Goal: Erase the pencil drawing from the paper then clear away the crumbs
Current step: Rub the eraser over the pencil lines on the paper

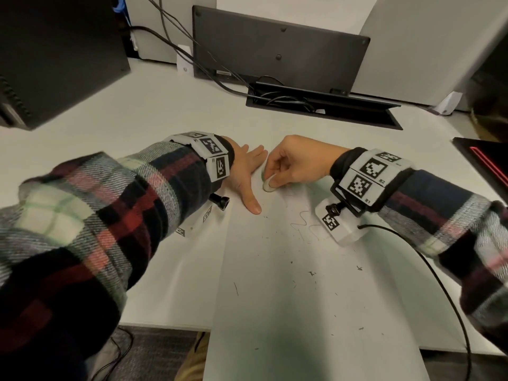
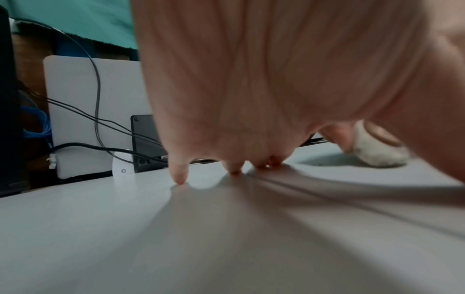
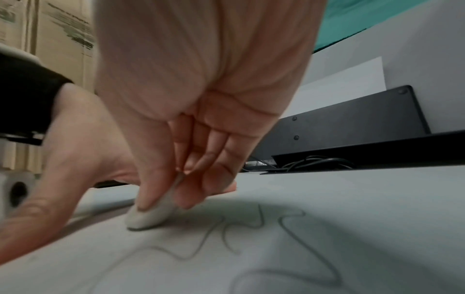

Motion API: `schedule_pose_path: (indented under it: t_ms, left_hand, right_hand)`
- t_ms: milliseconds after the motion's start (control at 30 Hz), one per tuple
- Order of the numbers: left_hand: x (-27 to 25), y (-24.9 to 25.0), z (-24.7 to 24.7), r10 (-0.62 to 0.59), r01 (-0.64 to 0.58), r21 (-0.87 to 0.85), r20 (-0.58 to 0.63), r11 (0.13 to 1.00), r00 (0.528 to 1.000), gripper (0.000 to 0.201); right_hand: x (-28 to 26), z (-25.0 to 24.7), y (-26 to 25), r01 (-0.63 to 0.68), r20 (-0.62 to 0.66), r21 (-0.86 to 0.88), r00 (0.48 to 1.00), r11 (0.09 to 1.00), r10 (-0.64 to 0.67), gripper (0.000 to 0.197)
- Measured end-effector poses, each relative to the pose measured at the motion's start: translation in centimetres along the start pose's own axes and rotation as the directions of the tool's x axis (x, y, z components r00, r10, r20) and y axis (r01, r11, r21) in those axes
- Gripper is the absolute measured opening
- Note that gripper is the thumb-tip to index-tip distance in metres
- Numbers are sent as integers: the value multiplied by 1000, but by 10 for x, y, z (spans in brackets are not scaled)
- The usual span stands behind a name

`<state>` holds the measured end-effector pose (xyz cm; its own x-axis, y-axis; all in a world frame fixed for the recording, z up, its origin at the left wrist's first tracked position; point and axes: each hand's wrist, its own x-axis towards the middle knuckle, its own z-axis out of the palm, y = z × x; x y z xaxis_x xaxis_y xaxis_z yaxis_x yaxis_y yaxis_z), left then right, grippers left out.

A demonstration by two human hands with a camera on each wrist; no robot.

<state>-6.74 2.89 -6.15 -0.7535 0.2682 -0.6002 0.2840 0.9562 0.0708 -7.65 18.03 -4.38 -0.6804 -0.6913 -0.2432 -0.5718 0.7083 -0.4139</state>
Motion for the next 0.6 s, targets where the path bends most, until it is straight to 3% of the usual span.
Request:
schedule_pose_path:
  t_ms: [200,367,467,600]
  left_hand:
    - [-4,3,-1,-24,24,40,7,999,1000,128]
    - [-4,-4,0,44,-44,8,-66,999,997,120]
    - [-8,-2,-2,99,-97,21,-115,995,988,108]
    - [-12,5,-9,106,-107,-34,-45,994,993,102]
  right_hand:
    - [-21,5,-1,-12,177,126,984,992,-10,14]
    - [-16,-12,10,-46,-96,167,993,985,63,15]
    - [-23,-16,15,-69,-71,148,994,987,81,10]
    - [-31,-11,20,-100,-32,124,994,987,104,13]
